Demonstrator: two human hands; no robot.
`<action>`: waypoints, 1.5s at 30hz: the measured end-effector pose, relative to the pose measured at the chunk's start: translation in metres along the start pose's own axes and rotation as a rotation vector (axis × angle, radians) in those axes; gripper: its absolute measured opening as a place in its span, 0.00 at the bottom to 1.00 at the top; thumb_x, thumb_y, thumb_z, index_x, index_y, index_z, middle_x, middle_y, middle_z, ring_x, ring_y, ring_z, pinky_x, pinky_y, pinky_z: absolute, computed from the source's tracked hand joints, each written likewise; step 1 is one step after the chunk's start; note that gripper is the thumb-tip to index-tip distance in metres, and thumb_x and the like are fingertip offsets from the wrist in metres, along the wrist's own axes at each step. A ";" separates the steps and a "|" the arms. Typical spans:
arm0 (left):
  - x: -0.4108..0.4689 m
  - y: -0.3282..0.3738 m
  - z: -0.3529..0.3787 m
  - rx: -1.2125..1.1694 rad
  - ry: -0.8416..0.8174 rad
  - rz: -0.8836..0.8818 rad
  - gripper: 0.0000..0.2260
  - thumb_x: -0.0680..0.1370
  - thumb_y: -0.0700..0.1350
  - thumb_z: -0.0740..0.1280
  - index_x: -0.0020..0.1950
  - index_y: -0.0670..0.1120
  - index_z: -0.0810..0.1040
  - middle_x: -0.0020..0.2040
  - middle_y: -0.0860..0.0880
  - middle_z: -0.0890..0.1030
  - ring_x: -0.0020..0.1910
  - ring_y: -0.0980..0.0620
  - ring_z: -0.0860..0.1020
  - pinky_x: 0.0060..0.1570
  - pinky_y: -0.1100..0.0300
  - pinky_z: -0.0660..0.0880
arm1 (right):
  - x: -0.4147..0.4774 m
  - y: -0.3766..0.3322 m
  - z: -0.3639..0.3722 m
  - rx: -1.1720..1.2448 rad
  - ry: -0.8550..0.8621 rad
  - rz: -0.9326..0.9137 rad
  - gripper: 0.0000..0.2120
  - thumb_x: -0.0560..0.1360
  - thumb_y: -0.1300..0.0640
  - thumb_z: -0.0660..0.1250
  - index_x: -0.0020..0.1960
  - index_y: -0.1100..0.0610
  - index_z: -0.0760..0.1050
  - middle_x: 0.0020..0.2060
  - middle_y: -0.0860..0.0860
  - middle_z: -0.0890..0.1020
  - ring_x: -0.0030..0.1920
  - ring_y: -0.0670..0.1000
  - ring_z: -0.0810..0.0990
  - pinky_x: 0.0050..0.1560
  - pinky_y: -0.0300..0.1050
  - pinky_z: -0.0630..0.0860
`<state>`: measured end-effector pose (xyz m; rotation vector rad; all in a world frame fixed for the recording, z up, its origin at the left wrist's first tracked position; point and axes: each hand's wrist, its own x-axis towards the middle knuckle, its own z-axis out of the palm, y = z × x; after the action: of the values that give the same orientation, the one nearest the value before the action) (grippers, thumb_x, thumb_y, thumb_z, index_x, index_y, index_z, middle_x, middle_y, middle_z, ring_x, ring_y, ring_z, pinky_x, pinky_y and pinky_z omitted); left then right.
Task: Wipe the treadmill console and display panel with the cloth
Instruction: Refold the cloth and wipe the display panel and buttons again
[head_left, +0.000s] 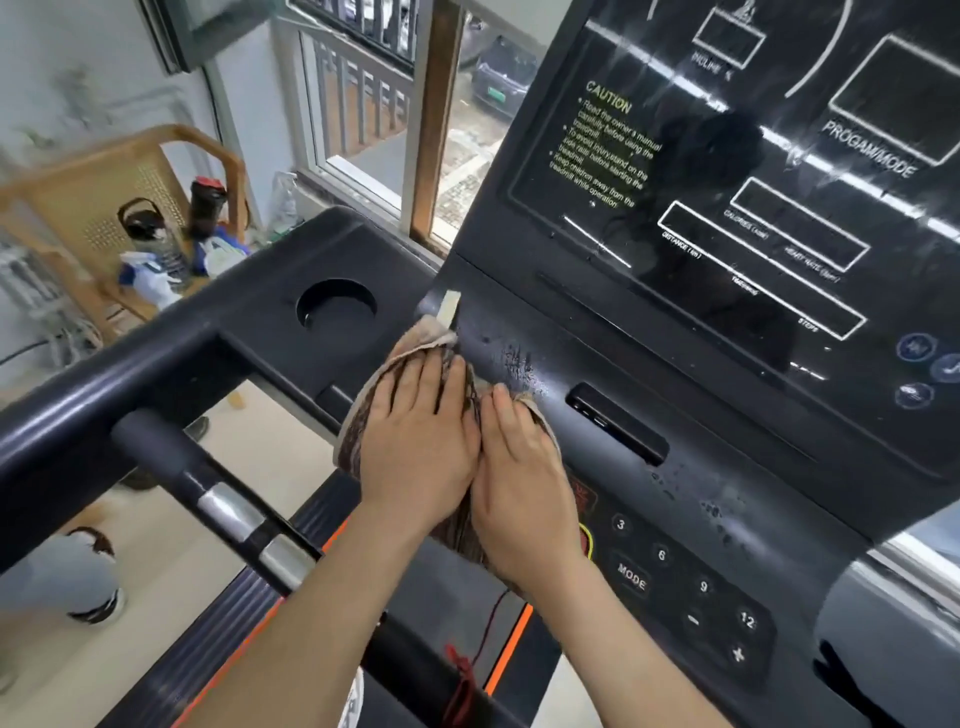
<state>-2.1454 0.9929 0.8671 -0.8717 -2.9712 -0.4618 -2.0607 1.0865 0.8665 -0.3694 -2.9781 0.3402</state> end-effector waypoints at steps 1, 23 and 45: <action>-0.008 0.001 0.002 0.006 0.003 0.012 0.26 0.80 0.54 0.46 0.76 0.45 0.64 0.74 0.44 0.67 0.74 0.46 0.63 0.73 0.50 0.52 | -0.009 0.002 0.001 -0.033 -0.023 -0.043 0.26 0.82 0.53 0.44 0.76 0.62 0.60 0.76 0.58 0.61 0.77 0.57 0.58 0.76 0.52 0.54; 0.021 0.025 0.005 -0.050 -0.090 0.128 0.26 0.82 0.54 0.41 0.79 0.51 0.41 0.79 0.51 0.41 0.78 0.52 0.41 0.76 0.50 0.41 | 0.000 0.021 -0.010 0.027 -0.024 0.119 0.28 0.81 0.56 0.51 0.79 0.50 0.49 0.77 0.43 0.49 0.77 0.42 0.44 0.75 0.39 0.37; -0.101 0.203 0.048 -0.025 -0.122 0.475 0.26 0.78 0.51 0.52 0.70 0.39 0.71 0.71 0.38 0.70 0.71 0.41 0.69 0.70 0.44 0.63 | -0.190 0.152 -0.050 -0.046 0.088 0.358 0.26 0.81 0.47 0.45 0.78 0.52 0.59 0.77 0.48 0.60 0.77 0.46 0.55 0.75 0.50 0.57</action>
<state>-1.9493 1.1158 0.8677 -1.5989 -2.7184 -0.4359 -1.8361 1.1920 0.8614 -0.9021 -2.8282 0.2791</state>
